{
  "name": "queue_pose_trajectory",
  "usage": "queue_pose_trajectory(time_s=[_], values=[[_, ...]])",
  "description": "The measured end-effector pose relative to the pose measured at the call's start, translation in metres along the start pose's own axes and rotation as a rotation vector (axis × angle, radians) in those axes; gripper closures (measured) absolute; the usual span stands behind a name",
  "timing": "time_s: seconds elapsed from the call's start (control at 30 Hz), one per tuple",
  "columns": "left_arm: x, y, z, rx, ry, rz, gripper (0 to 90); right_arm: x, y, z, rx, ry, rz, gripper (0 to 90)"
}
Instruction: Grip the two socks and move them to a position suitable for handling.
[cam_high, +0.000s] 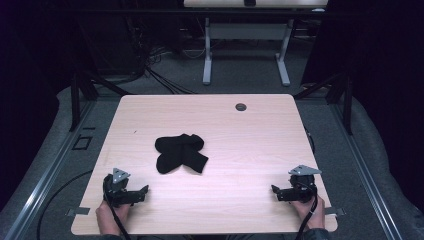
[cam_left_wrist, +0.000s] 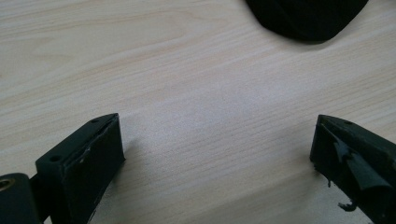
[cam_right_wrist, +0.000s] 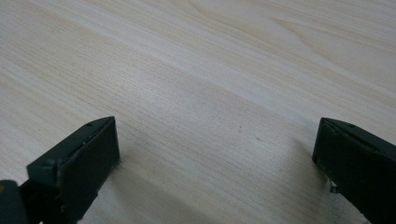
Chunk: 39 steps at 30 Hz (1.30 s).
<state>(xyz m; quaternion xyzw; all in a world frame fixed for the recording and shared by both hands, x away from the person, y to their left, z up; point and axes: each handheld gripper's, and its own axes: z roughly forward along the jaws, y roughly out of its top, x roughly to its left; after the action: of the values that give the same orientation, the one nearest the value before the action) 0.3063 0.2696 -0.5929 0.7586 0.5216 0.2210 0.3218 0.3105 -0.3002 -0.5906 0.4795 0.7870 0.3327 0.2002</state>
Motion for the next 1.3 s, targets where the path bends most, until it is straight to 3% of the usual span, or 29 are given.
queue_pose_trajectory(time_s=[0.6,0.87,1.1,1.13,1.17,1.23,1.3], values=[[0.0,0.0,0.0,0.001,0.002,-0.004,2.7,0.0,0.0,0.0,0.002,0.0,-0.002,0.3],[-0.005,0.005,0.002,0.02,0.048,-0.052,3.0,0.0,0.0,0.0,-0.001,0.002,0.0,0.4],[-0.017,0.032,-0.005,-0.019,-0.033,-0.04,1.8,0.0,0.0,0.0,0.0,0.003,-0.001,0.3],[-0.023,0.044,-0.005,-0.038,-0.056,-0.012,1.5,0.0,0.0,0.0,0.0,0.003,-0.001,0.3],[-0.023,0.044,-0.005,-0.038,-0.056,-0.012,1.5,0.0,0.0,0.0,0.0,0.003,-0.001,0.3],[-0.034,0.063,-0.003,-0.06,-0.095,0.019,1.6,0.0,0.001,0.0,0.005,0.004,-0.006,0.3],[-0.038,0.07,-0.001,-0.059,-0.112,0.029,1.7,0.0,0.0,0.0,0.0,0.003,-0.001,0.3]])
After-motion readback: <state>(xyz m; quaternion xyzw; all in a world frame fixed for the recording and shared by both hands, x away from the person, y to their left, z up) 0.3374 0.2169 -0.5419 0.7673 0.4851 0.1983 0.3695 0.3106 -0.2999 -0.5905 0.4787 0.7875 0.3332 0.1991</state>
